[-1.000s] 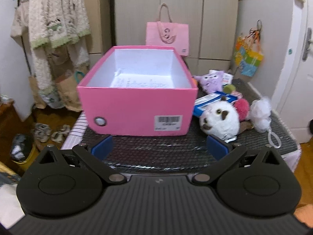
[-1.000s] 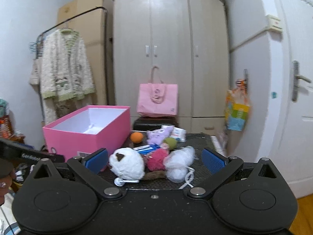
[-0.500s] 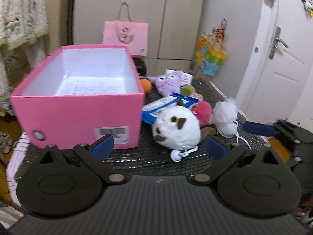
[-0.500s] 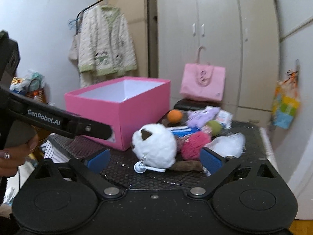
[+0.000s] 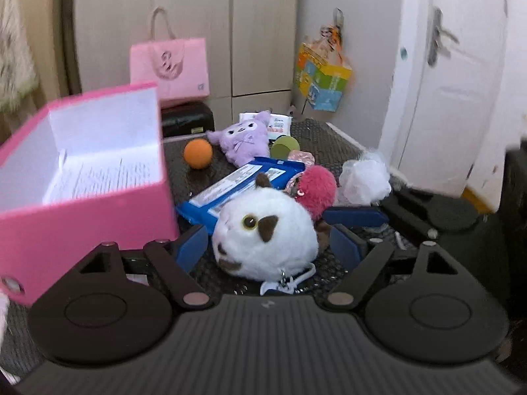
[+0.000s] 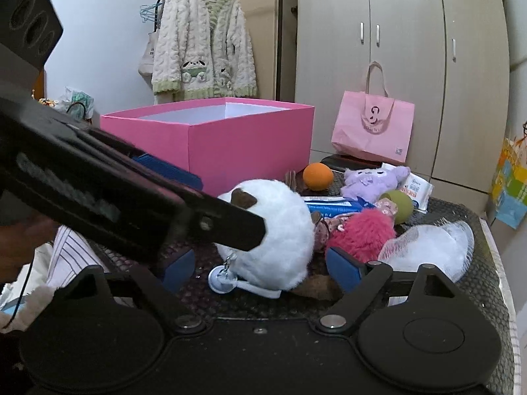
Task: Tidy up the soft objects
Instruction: 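Close the left tool around the white plush with brown ears, then lift the white plush with the left tool and carry it over the pink box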
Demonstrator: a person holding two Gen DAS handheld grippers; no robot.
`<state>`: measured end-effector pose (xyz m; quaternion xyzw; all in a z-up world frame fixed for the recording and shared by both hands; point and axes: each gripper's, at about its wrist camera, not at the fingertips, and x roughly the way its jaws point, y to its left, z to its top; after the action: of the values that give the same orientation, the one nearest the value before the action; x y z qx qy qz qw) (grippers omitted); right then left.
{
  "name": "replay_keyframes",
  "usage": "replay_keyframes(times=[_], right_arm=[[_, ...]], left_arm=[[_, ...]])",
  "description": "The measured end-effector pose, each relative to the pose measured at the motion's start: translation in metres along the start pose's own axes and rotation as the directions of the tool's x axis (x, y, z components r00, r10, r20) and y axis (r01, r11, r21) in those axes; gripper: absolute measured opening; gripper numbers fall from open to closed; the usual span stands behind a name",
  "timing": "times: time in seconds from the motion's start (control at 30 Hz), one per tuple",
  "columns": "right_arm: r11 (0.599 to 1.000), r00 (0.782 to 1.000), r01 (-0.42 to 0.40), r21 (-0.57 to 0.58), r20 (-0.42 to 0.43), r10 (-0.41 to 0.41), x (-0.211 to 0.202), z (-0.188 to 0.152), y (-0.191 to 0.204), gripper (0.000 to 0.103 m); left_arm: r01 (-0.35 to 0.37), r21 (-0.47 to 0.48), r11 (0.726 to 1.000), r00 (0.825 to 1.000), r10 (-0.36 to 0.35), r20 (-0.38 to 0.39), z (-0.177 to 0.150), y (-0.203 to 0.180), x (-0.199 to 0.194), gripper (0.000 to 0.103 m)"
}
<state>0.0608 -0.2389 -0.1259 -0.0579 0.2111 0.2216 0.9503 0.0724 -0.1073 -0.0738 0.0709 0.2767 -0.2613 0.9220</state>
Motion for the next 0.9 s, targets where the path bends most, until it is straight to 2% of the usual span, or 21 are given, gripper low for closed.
replay_keyframes(times=[0.2, 0.47, 0.57, 0.63, 0.83, 0.9], right_arm=[[1.000, 1.000, 0.019, -0.002, -0.024, -0.019, 0.012, 0.001, -0.006, 0.082], [0.999, 0.999, -0.028, 0.044, -0.022, 0.029, 0.016, -0.003, -0.013, 0.075], [0.992, 0.995, -0.075, 0.100, -0.051, 0.080, 0.021, -0.003, -0.021, 0.066], [0.987, 0.994, -0.084, 0.140, -0.059, 0.093, 0.025, -0.003, -0.025, 0.065], [0.991, 0.997, -0.061, 0.120, -0.041, 0.066, 0.019, -0.004, -0.018, 0.062], [0.990, 0.998, -0.056, 0.126, -0.033, 0.061, 0.015, -0.002, -0.017, 0.062]], left_arm=[[-0.041, 0.046, 0.998, 0.999, 0.043, -0.025, 0.009, -0.006, 0.014, 0.081], [-0.019, -0.043, 0.999, 0.987, 0.012, -0.161, 0.009, 0.005, 0.042, 0.081], [-0.012, -0.062, 0.998, 0.987, 0.001, -0.163, 0.006, 0.006, 0.044, 0.077], [-0.009, -0.067, 0.998, 0.988, -0.001, -0.154, 0.006, 0.006, 0.044, 0.076], [0.014, -0.067, 0.998, 0.989, -0.024, -0.147, 0.006, 0.006, 0.037, 0.076], [0.017, -0.062, 0.998, 0.992, -0.025, -0.123, 0.006, 0.005, 0.029, 0.076]])
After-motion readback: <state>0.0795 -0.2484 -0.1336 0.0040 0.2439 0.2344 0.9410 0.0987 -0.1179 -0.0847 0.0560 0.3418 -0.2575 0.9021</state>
